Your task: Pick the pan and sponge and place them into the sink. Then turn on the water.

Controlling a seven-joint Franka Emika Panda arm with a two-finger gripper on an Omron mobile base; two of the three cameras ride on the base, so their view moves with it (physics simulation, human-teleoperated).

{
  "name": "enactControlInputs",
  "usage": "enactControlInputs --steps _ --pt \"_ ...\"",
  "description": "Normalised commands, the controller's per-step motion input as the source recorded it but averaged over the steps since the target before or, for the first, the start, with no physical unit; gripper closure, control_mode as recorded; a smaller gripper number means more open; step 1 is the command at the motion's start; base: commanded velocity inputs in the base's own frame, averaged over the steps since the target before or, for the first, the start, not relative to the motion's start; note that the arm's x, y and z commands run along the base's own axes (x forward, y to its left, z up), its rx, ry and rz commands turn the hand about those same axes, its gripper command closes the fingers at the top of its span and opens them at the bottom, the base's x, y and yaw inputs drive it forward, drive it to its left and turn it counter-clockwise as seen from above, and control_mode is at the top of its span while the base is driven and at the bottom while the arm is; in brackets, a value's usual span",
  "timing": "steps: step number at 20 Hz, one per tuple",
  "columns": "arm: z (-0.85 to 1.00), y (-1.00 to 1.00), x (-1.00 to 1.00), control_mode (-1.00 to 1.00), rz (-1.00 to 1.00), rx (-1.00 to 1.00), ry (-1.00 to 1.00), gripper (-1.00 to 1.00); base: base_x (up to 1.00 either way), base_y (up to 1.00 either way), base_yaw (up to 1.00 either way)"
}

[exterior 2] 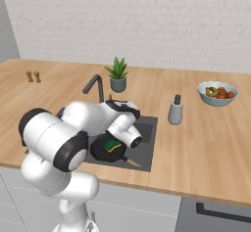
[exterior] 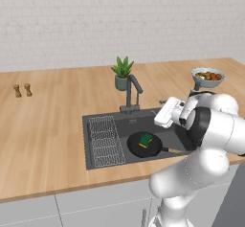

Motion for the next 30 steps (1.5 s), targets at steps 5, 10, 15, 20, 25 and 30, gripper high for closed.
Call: enactControlInputs --steps 5,10,15,20,25,30 --pt "-0.06 0.00 0.39 -1.00 0.00 0.06 -0.04 -1.00 0.00 0.00 0.00" --pt "-0.02 0.00 0.39 -1.00 0.00 0.07 0.00 -1.00 0.00 0.00 0.00" --pt "-0.01 0.05 0.36 -1.00 0.00 0.04 0.00 -1.00 0.00 0.00 0.00" --pt "-0.04 0.16 0.28 -1.00 0.00 0.00 0.00 -1.00 0.00 0.00 0.00" --pt "-0.13 0.28 0.27 -1.00 -0.02 0.00 0.00 -1.00 0.00 0.00 0.00" --pt "-0.16 0.22 0.41 -1.00 -0.06 0.00 0.00 -1.00 0.00 0.00 0.00"
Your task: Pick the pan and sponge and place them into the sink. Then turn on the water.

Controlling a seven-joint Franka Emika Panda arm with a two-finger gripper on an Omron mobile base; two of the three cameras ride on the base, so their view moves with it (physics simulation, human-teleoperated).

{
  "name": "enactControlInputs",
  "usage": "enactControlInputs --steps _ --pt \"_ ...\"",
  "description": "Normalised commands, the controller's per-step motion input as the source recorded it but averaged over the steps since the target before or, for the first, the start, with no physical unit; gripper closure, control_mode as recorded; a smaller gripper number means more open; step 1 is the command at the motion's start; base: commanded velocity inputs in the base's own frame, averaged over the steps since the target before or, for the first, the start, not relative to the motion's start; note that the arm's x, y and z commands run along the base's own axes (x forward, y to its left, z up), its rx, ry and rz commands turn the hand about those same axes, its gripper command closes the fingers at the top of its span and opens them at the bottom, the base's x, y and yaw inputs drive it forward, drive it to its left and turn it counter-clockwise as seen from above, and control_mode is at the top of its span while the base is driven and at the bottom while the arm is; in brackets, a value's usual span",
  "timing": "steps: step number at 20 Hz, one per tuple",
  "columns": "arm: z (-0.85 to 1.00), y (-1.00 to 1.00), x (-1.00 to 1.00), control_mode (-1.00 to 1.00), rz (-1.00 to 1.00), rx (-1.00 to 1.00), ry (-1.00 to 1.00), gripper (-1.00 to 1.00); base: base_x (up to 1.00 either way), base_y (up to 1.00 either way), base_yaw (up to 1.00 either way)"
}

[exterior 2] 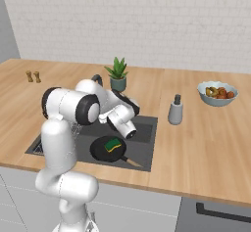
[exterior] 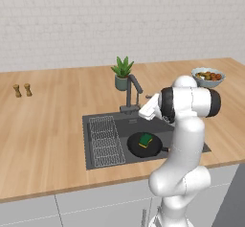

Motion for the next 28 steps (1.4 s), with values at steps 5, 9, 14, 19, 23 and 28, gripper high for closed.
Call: enactControlInputs --steps 5,9,14,19,23,28 --pt "-0.12 0.02 0.53 -1.00 -0.07 0.00 0.00 -1.00 0.00 0.00 0.00" --pt "-0.15 0.00 0.44 -1.00 -0.07 0.00 0.00 -1.00 0.00 0.00 0.00" --pt "-0.26 0.00 0.33 -1.00 -0.05 0.00 0.00 -1.00 0.00 0.00 0.00" --pt "-0.27 -0.02 0.35 -1.00 -0.03 0.00 0.00 -1.00 0.00 0.00 0.00" --pt "-0.12 -0.11 0.37 -1.00 -0.02 0.02 0.00 -1.00 0.00 0.00 0.00" --pt "-0.03 -0.08 0.31 -1.00 -0.01 0.04 0.00 -1.00 0.00 0.00 0.00"
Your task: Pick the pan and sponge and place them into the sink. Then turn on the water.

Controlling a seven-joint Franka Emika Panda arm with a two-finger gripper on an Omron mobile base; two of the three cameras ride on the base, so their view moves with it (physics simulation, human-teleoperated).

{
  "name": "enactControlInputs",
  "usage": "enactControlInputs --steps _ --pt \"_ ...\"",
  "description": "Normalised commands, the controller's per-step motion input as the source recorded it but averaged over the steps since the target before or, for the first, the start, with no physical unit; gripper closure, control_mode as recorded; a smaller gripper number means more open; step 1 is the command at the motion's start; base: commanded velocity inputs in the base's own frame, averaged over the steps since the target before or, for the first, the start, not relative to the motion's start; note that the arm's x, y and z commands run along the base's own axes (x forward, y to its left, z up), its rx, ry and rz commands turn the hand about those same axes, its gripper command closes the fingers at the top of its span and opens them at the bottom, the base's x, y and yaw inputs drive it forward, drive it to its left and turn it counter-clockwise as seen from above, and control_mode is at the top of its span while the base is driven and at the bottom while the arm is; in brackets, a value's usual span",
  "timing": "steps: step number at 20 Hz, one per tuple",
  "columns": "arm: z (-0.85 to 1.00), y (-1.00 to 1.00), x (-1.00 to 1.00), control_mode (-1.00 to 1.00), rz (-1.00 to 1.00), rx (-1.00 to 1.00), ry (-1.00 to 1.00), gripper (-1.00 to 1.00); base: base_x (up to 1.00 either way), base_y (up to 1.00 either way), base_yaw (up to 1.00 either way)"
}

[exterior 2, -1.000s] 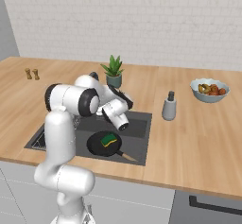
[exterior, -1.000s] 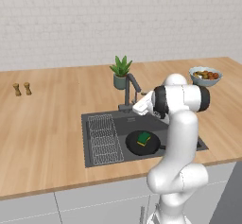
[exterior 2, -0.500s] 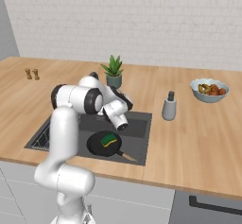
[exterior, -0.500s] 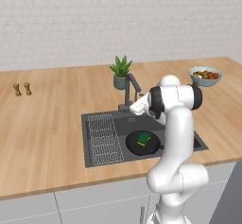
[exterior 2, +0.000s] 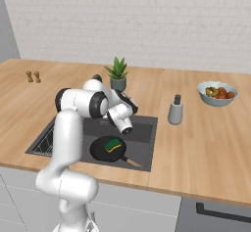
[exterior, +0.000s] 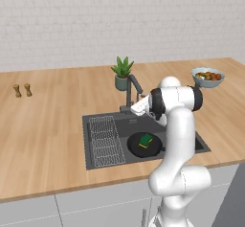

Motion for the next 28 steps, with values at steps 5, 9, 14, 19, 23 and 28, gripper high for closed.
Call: enactControlInputs --steps 5,9,14,19,23,28 --pt "0.00 -0.27 0.34 -1.00 -0.04 0.08 0.00 -1.00 0.00 0.00 0.00" --pt "0.00 -0.34 0.36 -1.00 -0.06 0.08 0.00 1.00 0.00 0.00 0.00" --pt "0.00 -0.70 0.28 -1.00 -0.07 0.14 0.00 1.00 0.00 0.00 0.00" --pt "-0.05 -0.95 0.31 -1.00 -0.07 0.17 0.03 1.00 0.00 0.00 0.00" --pt "-0.19 -1.00 0.38 -1.00 -0.10 0.15 0.09 1.00 0.00 0.00 0.00" --pt "-0.29 -1.00 0.42 -1.00 -0.13 0.08 0.15 1.00 0.00 0.00 0.00"
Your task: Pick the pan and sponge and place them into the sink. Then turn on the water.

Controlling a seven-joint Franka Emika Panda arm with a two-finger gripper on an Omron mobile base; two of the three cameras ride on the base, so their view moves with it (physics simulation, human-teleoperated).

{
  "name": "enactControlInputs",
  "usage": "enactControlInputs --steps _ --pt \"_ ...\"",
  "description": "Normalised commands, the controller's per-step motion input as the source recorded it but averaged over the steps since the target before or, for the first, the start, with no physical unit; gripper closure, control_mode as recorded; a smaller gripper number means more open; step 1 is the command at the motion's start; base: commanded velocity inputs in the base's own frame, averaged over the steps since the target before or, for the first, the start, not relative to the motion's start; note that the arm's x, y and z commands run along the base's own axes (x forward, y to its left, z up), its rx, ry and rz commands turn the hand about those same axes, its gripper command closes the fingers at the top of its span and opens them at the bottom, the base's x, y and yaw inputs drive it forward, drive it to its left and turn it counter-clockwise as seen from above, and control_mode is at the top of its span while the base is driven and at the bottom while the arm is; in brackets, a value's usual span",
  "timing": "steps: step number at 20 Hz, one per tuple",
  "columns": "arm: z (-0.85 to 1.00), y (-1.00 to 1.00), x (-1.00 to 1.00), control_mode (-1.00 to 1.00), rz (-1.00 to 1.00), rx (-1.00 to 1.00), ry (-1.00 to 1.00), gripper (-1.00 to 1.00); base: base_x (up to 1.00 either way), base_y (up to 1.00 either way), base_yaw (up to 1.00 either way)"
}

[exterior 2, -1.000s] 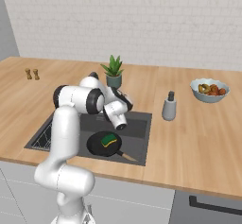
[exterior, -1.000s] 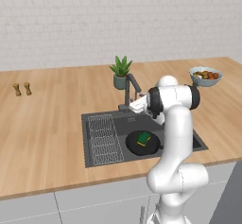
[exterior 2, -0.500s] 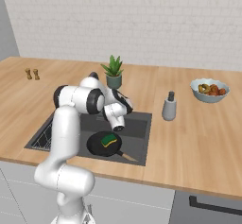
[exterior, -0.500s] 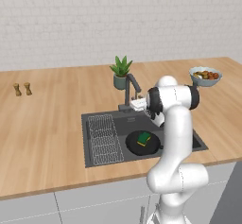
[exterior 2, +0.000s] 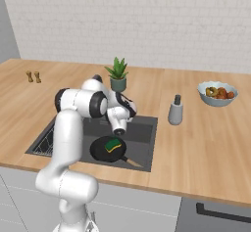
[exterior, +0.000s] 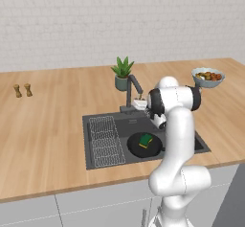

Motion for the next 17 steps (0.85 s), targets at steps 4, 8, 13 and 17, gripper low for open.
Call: enactControlInputs --steps 4,8,13,17 --pt "-0.34 -1.00 0.36 -1.00 -0.12 0.09 0.12 1.00 0.00 0.00 0.00" --pt "-0.36 -1.00 0.29 -1.00 -0.08 0.09 0.11 1.00 0.00 0.00 0.00" --pt "-0.03 -1.00 -0.17 -1.00 0.05 0.30 -0.04 1.00 0.00 0.00 0.00" --pt "0.36 -1.00 -0.31 -1.00 0.12 0.50 -0.13 1.00 0.00 0.00 0.00"
